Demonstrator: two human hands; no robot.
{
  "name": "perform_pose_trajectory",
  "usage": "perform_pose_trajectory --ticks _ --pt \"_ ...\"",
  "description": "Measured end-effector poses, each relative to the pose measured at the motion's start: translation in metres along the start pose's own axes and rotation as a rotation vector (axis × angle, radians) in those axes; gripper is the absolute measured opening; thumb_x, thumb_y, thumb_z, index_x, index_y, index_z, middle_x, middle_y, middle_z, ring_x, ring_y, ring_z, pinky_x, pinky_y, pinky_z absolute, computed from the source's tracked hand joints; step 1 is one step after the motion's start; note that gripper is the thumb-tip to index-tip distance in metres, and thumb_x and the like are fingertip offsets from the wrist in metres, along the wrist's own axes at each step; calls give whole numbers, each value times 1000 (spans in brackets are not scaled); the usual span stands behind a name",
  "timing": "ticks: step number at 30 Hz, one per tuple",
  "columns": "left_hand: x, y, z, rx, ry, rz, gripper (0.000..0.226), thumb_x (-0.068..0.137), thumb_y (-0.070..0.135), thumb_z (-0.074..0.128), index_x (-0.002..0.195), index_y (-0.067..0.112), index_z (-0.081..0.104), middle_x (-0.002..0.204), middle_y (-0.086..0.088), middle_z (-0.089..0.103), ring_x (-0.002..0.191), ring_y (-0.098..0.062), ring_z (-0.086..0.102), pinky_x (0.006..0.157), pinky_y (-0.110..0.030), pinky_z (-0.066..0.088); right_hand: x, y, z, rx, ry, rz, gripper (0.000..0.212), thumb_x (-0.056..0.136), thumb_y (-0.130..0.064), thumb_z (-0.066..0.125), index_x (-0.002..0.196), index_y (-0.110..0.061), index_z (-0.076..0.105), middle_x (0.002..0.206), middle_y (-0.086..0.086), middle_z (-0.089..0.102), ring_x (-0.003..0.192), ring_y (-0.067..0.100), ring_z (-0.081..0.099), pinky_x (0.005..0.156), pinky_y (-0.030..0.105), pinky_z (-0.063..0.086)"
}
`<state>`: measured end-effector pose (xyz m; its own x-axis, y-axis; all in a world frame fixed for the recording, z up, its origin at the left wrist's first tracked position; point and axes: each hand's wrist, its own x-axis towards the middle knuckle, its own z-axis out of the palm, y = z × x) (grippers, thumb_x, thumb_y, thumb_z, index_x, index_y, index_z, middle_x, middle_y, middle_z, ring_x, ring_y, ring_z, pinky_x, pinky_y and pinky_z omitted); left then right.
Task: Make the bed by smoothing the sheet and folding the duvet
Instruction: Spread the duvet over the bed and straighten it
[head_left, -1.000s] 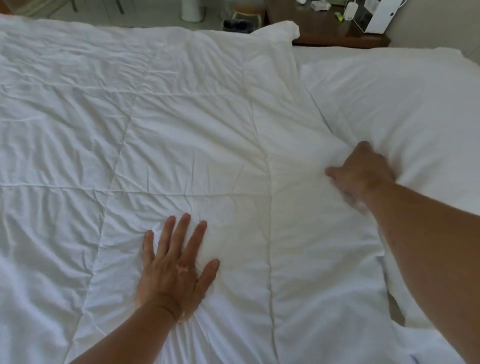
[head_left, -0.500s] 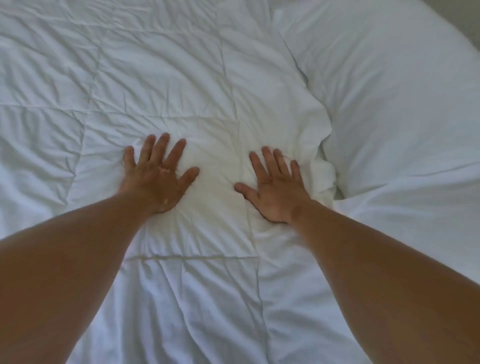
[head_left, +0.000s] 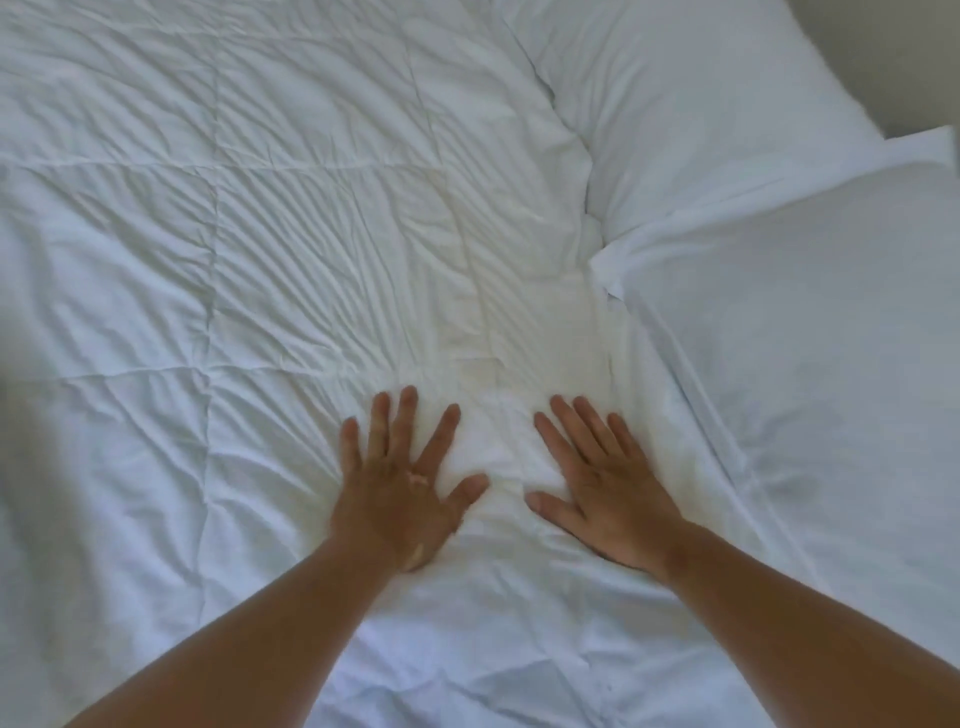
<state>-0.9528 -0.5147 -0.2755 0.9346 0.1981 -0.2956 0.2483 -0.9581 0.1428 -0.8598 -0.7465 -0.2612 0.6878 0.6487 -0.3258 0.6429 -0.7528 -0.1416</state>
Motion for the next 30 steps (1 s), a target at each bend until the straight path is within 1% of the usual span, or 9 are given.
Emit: perform_pose_trajectory --ticks 4,7,11,14,18,20,23,26,30 --pt "-119 47 36 -76 -21 175 77 90 78 23 155 37 27 166 -12 10 153 -36 7 116 -66 15 -116 -14 38 48 18 54 77 96 -74 15 160 -32 11 169 -5 1 156 17 -3 123 50 13" --pt "-196 62 51 -49 -53 285 86 83 83 34 154 34 32 165 -11 16 151 -36 19 112 -66 21 -198 -17 53 107 79 192 74 96 -72 29 156 -29 32 166 -5 20 154 16 18 119 52 26" --pt "-269 82 48 -55 -201 191 118 53 98 42 152 34 37 163 -14 25 147 -38 28 108 -66 21 -291 -6 57 153 47 660 95 75 -90 35 155 -43 19 164 -6 22 150 18 22 118 50 27" --pt "-320 118 58 -78 -242 245 125 39 96 44 143 28 53 150 -22 45 135 -44 46 100 -70 28 -327 -10 65 129 40 728 101 68 -93 37 154 -43 21 152 -3 39 138 23 38 113 45 37" --pt "-354 130 82 -32 -89 397 94 60 79 63 131 18 64 131 -19 62 112 -41 63 90 -54 46 -362 -10 64 309 47 735 98 71 -90 46 153 -46 14 139 -3 52 129 22 50 105 40 44" --pt "-351 129 88 -8 44 440 65 76 65 61 125 22 66 116 -11 64 96 -34 63 78 -45 49 -388 -8 65 342 -24 749 99 75 -86 47 155 -41 10 140 -4 56 127 22 56 101 39 47" --pt "-341 139 94 51 70 368 38 84 53 53 106 26 68 89 -2 58 72 -26 60 61 -38 51 -431 -18 82 450 -93 759 83 87 -76 43 153 -33 15 124 6 67 113 29 64 94 41 51" --pt "-344 156 88 20 50 234 33 90 51 42 95 29 66 74 4 61 55 -23 64 45 -31 50 -455 -14 79 612 -82 736 63 93 -64 45 143 -27 34 109 11 69 103 36 65 86 43 53" --pt "-358 185 72 -147 72 209 24 94 48 49 88 28 60 70 8 63 57 -19 64 49 -27 41 -475 17 72 497 29 753 56 95 -61 43 135 -22 44 108 19 67 102 42 63 82 42 52"
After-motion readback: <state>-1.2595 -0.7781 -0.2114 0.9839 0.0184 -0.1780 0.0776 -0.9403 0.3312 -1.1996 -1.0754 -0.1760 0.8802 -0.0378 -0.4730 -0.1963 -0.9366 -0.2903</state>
